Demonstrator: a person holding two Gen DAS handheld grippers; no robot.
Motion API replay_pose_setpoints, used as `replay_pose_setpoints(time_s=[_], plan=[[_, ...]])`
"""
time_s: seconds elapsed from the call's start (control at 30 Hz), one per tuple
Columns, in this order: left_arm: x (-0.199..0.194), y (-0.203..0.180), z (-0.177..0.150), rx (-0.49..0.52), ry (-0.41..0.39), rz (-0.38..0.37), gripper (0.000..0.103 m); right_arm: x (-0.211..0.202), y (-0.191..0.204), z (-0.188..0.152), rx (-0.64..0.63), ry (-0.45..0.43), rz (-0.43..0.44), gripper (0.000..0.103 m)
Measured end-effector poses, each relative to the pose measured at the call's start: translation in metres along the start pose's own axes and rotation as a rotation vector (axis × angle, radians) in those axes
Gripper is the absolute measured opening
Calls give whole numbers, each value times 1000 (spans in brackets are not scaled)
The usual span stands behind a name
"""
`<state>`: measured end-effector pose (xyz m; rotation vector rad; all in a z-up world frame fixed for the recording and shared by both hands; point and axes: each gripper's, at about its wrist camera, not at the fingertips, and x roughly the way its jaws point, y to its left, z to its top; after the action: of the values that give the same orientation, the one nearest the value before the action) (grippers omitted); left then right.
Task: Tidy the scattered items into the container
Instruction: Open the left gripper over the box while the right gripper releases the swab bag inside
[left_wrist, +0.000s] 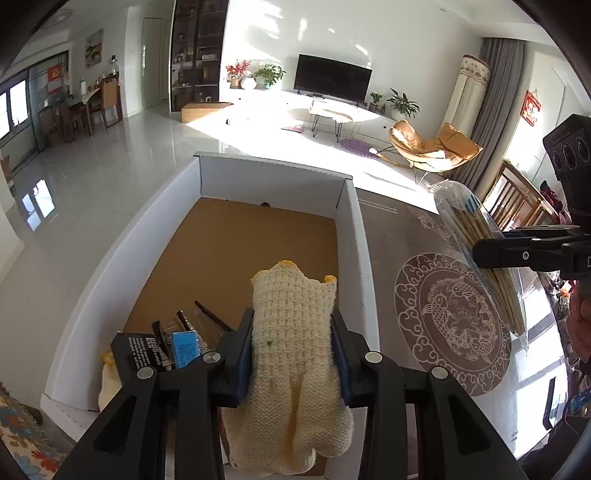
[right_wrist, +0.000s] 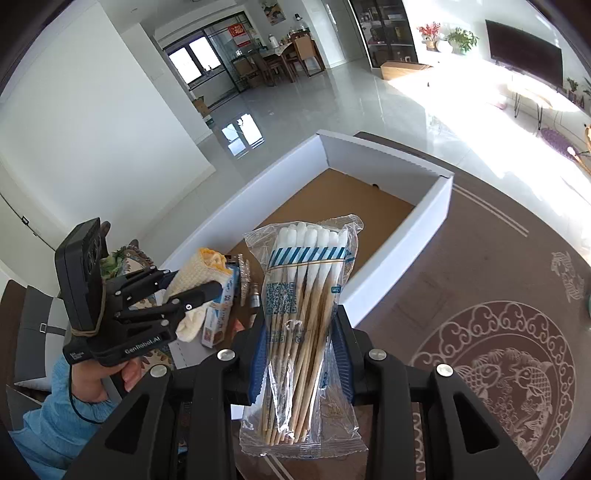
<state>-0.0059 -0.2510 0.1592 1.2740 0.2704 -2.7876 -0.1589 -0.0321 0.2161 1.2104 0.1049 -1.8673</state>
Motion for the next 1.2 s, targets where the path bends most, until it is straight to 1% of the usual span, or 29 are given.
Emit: replay_pose_setpoints(time_s=[0.07, 0.13, 0.17, 0.2, 0.23, 0.27, 0.3, 0.33, 0.37, 0.4, 0.47, 0.53, 0.57, 0.6, 0.63, 0.67, 0.73, 0.8, 0.83, 0.9, 1.07, 1.1, 1.2], plan=[[10, 12, -8, -13, 28, 24, 37, 37, 19, 11, 2, 31, 39, 33], [23, 20, -16, -22, 57, 44, 37, 75, 31, 13, 10, 75, 55, 33], [30, 24, -20, -29, 71, 63, 37, 92, 35, 12, 10, 94, 52, 35], [37, 27, -24, -39, 84, 92, 39, 107, 36, 11, 7, 109, 42, 36], [43, 31, -28, -51, 92, 125, 41, 121, 36, 9, 9, 129, 29, 39], [47, 36, -30, -65, 97, 154, 43, 134, 33, 7, 17, 156, 16, 52], [49, 41, -32, -83, 99, 174, 50, 142, 30, 5, 28, 176, -3, 61], [49, 45, -34, -105, 95, 176, 64, 146, 26, 4, 34, 177, -21, 76], [47, 49, -36, -128, 85, 169, 72, 145, 25, 3, 32, 166, -35, 80], [43, 51, -37, -143, 67, 164, 85, 143, 25, 3, 22, 156, -50, 80], [31, 49, -36, -135, 16, 185, 87, 134, 27, 3, -21, 133, -85, 84], [16, 38, -32, -97, -31, 248, 87, 120, 27, 1, -74, 99, -137, 89], [9, 33, -30, -77, -53, 279, 88, 113, 26, 0, -98, 85, -162, 90], [2, 29, -29, -64, -73, 309, 92, 109, 26, -3, -116, 75, -187, 90], [-4, 26, -28, -57, -93, 340, 100, 104, 25, -5, -130, 72, -215, 91], [-10, 23, -28, -55, -116, 369, 103, 101, 24, -7, -142, 75, -242, 91], [-19, 19, -29, -58, -146, 419, 103, 96, 19, -14, -156, 88, -266, 91], [-23, 16, -33, -65, -140, 463, 103, 93, 15, -20, -167, 96, -271, 91], [-25, 14, -36, -67, -142, 471, 103, 93, 14, -21, -176, 102, -273, 91], [-30, 11, -41, -82, -153, 457, 103, 93, 17, -25, -201, 112, -283, 91], [-34, 14, -47, -164, -126, 332, 103, 95, 32, -27, -277, 110, -299, 91], [-35, 14, -48, -177, -128, 329, 103, 95, 35, -26, -289, 107, -301, 91], [-40, 13, -50, -197, -148, 371, 103, 97, 43, -26, -321, 91, -307, 91]])
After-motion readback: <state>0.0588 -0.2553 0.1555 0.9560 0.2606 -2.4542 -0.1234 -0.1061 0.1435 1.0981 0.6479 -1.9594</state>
